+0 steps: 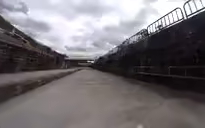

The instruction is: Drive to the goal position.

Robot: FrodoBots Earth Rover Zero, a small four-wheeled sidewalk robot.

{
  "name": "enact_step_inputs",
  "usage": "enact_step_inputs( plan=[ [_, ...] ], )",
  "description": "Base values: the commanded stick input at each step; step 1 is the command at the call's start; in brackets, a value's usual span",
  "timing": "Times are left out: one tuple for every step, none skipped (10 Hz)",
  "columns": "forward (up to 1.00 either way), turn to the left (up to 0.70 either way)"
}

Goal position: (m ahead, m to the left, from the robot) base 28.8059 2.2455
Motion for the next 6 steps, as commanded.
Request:
enact_step_inputs(
  plan=[
    [1.00, 0.00],
    [1.00, 0.00],
    [1.00, 0.00],
    [1.00, 0.00],
    [1.00, 0.00],
    [1.00, 0.00]
  ],
)
